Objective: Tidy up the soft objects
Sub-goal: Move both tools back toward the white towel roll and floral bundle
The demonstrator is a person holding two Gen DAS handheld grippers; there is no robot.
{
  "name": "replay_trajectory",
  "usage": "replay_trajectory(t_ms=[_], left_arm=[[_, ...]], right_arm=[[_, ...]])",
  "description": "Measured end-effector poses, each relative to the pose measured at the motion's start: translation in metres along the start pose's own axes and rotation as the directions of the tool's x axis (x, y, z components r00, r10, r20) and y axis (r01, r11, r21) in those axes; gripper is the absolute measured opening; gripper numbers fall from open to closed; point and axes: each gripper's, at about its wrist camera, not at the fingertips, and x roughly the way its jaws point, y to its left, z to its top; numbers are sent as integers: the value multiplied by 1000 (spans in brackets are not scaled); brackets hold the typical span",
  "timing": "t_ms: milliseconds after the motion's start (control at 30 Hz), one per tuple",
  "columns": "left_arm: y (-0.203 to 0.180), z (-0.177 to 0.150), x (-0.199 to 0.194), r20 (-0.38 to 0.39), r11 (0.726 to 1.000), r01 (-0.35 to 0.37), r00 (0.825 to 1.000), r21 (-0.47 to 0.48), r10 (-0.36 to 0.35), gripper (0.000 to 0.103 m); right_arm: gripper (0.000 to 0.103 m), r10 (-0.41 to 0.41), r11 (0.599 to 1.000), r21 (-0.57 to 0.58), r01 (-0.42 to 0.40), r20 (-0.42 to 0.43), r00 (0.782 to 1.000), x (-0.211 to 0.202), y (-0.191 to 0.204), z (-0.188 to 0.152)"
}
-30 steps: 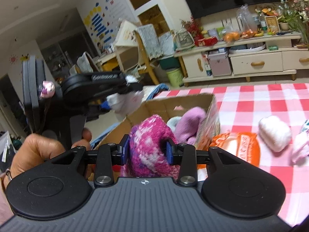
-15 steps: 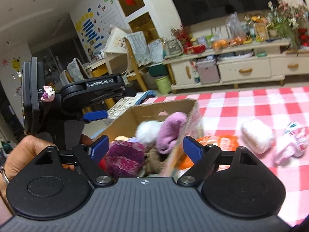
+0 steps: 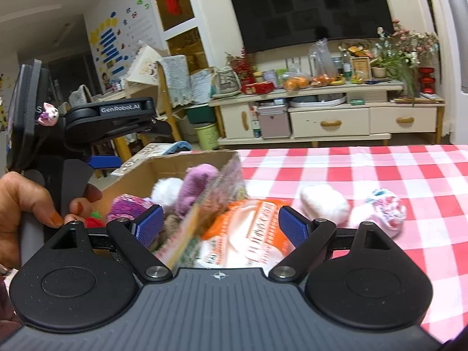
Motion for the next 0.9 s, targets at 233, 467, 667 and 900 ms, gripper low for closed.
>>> replay_trajectory(t_ms=[233, 467, 667, 900], left_arm=[[-17, -7, 2, -17, 999, 29, 999, 16, -29, 102], [-33, -13, 5, -31, 998, 43, 999, 40, -42, 102], [-51, -19, 8, -44, 996, 57, 998, 69, -54, 102], [-70, -27, 14, -56, 991, 62, 997, 118, -56, 102]], right_arm=[[103, -59, 998, 3, 59, 5, 998, -6, -15, -6], [103, -103, 994, 35, 103, 11, 995, -9, -31, -9], [103, -137, 988, 70, 136, 12, 990, -11, -47, -12], [103, -170, 980, 107, 168, 10, 985, -12, -66, -15]])
